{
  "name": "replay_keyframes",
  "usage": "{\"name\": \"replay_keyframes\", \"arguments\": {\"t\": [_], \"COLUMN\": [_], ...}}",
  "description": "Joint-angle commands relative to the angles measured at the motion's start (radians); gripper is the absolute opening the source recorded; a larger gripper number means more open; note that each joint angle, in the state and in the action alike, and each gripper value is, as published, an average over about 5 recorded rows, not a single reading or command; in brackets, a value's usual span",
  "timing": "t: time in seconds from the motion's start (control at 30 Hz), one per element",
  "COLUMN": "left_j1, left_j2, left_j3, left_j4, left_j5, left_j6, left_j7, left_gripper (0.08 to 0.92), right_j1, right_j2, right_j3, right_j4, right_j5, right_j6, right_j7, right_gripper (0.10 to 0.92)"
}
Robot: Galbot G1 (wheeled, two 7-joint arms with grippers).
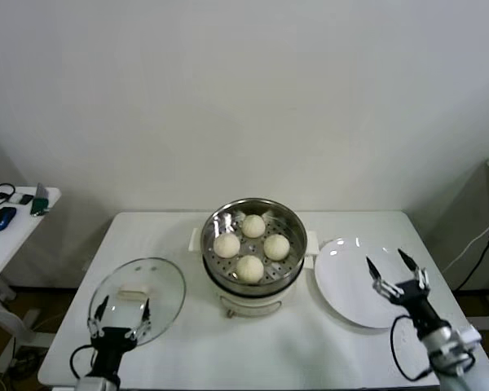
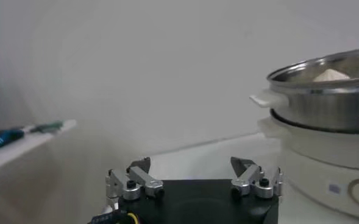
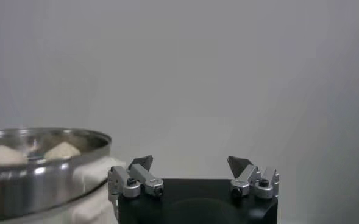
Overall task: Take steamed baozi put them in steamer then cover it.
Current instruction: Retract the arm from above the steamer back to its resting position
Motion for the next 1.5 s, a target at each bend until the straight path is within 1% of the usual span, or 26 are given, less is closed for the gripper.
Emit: {"name": "replay_keyframes", "arguments": {"t": [0.03,0.1,0.2,0.37,0.5,0.73,1.03,1.5], "left_j1": [0.016,-0.003,-0.036,-0.095,-0.153,-0.226,-0.317,-0.398], "left_j2": [0.072,0.088,0.102,0.122,0.123,0.126,0.145,0.154], "left_j3": [-0.036,-0.045,-0.051,-0.036,-0.03,-0.018,-0.016,0.011], "left_j4": [0.036,0.078,0.163,0.318,0.427,0.537,0.61,0.651], "left_j5": [0.364,0.542,0.795,1.052,1.185,1.285,1.324,1.31], "left_j6": [-0.14,-0.18,-0.19,-0.175,-0.18,-0.193,-0.172,-0.127], "left_j7": [-0.145,-0.205,-0.281,-0.324,-0.367,-0.389,-0.395,-0.358], "left_gripper": [0.823,0.823,0.823,0.823,0.823,0.823,0.823,0.823], "right_j1": [-0.135,-0.141,-0.144,-0.145,-0.143,-0.138,-0.145,-0.165], "right_j2": [0.214,0.228,0.245,0.263,0.268,0.277,0.295,0.302], "right_j3": [0.035,0.011,-0.016,-0.044,-0.054,-0.056,-0.056,-0.055], "right_j4": [-0.022,-0.045,-0.064,-0.082,-0.099,-0.109,-0.109,-0.112], "right_j5": [-0.068,-0.089,-0.104,-0.114,-0.118,-0.119,-0.125,-0.126], "right_j6": [0.174,0.186,0.196,0.21,0.222,0.237,0.25,0.272], "right_j7": [0.025,0.039,0.053,0.065,0.072,0.086,0.089,0.093], "right_gripper": [0.823,0.823,0.823,0.823,0.823,0.823,0.823,0.823]}}
